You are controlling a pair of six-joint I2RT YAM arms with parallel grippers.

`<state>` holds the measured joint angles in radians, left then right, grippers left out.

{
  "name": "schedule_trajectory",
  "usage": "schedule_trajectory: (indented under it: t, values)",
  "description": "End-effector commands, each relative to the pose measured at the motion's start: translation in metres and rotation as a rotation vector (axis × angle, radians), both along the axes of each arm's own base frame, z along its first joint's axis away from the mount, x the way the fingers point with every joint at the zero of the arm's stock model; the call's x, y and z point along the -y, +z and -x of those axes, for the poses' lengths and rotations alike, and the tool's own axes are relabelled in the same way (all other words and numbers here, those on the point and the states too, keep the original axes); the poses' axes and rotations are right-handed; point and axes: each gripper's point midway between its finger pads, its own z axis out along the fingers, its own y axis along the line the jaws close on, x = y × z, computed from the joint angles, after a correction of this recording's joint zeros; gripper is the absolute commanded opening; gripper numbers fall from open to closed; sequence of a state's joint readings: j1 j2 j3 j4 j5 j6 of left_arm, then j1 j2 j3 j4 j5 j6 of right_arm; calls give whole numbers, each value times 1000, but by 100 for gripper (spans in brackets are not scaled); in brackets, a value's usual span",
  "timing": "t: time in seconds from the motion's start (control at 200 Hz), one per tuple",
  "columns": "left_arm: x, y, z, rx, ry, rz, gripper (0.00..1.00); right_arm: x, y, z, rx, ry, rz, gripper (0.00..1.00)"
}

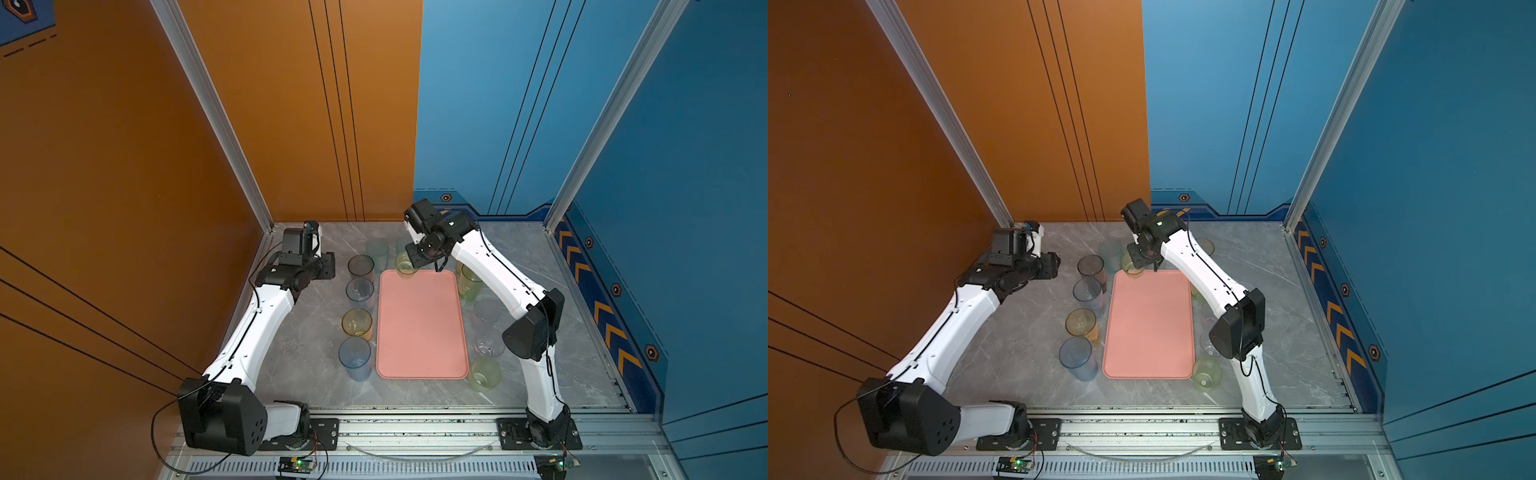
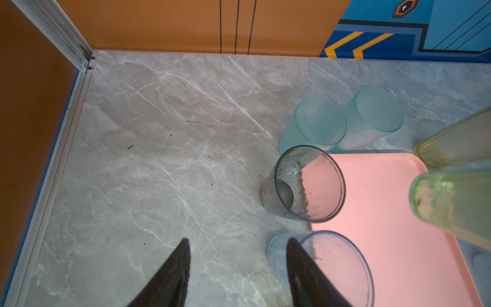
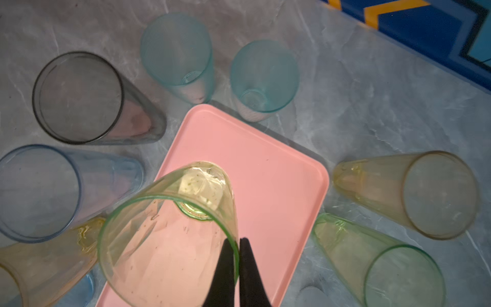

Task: Place the glasses into the tray
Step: Place the glass on the tray.

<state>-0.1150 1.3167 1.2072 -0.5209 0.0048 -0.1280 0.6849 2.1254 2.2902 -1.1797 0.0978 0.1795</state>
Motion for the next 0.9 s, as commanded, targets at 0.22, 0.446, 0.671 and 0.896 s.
schedule_trajectory:
  t: [0.22, 0.446, 0.671, 0.896]
  values:
    - [5, -4, 5, -15, -26, -10, 59, -30, -56, 11, -118, 64, 60, 2]
    - [5, -3, 5, -14, -28, -11, 59, -43, -83, -6, -112, 46, 80, 2]
    - [4, -6, 4, -22, -27, -14, 59, -43, -94, -18, -105, 16, 73, 2]
    - [4, -8, 3, -27, -31, -12, 59, -45, -98, -32, -89, -19, 36, 2]
